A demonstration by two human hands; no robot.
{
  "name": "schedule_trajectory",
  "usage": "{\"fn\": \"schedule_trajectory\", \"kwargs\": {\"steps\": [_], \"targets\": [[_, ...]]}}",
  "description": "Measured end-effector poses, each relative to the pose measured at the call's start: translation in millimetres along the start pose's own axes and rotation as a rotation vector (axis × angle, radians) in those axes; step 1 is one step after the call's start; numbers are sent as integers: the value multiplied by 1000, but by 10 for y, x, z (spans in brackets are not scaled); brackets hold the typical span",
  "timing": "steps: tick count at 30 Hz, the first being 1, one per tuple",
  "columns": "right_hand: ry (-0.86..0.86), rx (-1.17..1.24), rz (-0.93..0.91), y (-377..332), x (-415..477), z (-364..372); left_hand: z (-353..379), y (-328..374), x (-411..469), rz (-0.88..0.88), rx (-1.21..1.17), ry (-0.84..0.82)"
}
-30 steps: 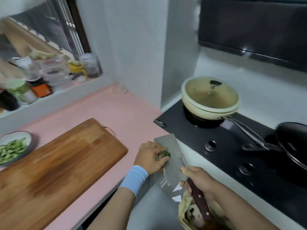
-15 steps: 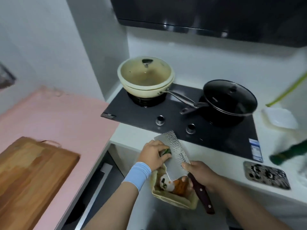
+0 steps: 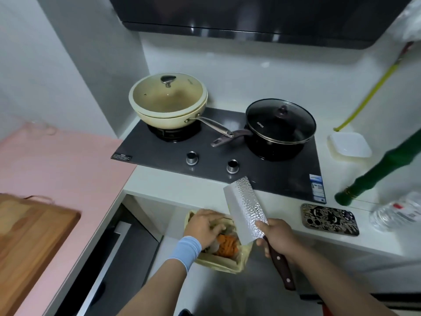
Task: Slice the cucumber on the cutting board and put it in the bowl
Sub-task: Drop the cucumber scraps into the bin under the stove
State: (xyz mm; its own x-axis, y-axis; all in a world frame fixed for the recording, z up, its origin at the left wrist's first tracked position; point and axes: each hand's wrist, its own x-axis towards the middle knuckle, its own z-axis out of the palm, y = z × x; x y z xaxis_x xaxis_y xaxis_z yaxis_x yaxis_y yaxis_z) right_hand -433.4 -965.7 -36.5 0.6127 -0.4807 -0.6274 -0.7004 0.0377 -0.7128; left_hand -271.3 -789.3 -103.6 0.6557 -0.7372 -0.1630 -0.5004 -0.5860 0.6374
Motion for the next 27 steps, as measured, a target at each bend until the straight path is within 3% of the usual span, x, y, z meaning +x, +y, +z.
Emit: {"fn": "schedule_trajectory", "kwargs": {"steps": [3,6,10,18,27], "targets": [[-7,8,16,29,3,-46,39,-85,-181,-29,-33,76],[-17,32,25,14,-5,-36,69,-34,-399,181,0,200],[-58,87,74,-27,-52,12,241,73,-606,449,185,149],[-121,83,92,18,-83,69,435,1,-664,358,340,101],[-173,-10,101,104,-83,-9,441,-178,-348,178,350,130]]}}
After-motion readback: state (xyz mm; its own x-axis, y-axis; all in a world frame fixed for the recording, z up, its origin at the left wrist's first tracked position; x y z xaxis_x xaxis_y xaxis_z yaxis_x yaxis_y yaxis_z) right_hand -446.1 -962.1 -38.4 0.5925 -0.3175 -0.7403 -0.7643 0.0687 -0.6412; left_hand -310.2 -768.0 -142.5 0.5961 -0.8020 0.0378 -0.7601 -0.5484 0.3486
